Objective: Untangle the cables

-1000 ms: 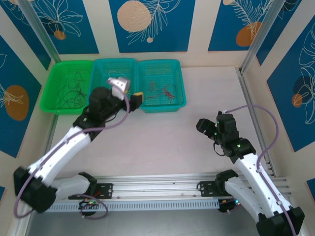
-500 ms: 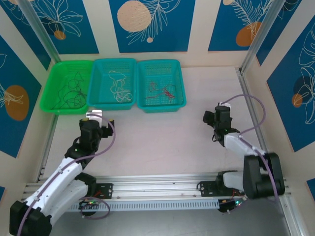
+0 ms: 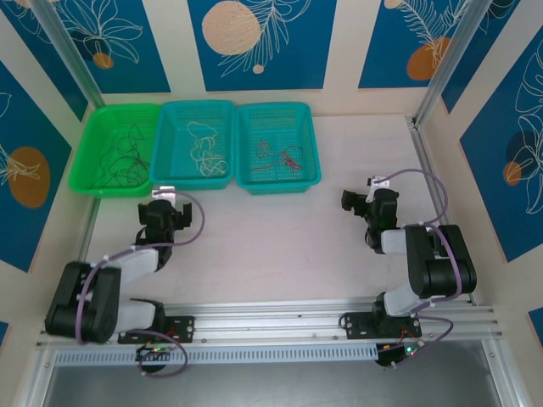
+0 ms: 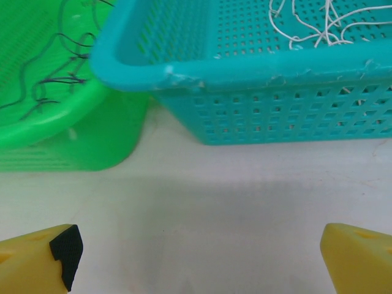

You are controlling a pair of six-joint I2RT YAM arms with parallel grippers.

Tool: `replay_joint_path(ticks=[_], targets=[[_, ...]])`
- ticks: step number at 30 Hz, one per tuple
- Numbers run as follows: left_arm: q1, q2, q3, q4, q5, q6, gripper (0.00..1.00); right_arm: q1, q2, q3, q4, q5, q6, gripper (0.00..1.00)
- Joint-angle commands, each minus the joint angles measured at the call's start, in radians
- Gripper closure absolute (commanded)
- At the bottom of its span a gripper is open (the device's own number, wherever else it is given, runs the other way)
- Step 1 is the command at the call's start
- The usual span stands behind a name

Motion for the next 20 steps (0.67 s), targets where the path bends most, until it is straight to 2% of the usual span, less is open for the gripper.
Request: replay_joint_path(ticks=[1, 3, 4, 6, 7, 20], targets=[[0.044, 0.136, 0.025, 0.263, 0.124, 0.007, 0.0, 0.012, 0.008, -0.009, 0.128, -0.016, -0.033, 0.01], [0.056, 0.242, 0.016, 0.408, 0.144, 0.009, 0.0, 0.008, 0.001, -0.002, 0.105, -0.021, -0.03, 0.01], [0.06, 0.193, 0.036, 0.272, 0.161, -0.006, 0.0, 0.007, 0.0, -0.001, 0.102, -0.027, -0.03, 0.01], [0.069, 0.218, 0.024, 0.34, 0.182, 0.003, 0.0, 0.012, 0.001, -0.001, 0.103, -0.023, -0.035, 0.01], [0.069, 0.204, 0.03, 0.303, 0.183, 0.0, 0.0, 0.01, -0.003, 0.001, 0.094, -0.026, -0.032, 0.01], [0.068, 0.209, 0.029, 0.313, 0.188, 0.006, 0.0, 0.01, -0.001, 0.0, 0.095, -0.032, -0.035, 0.01]])
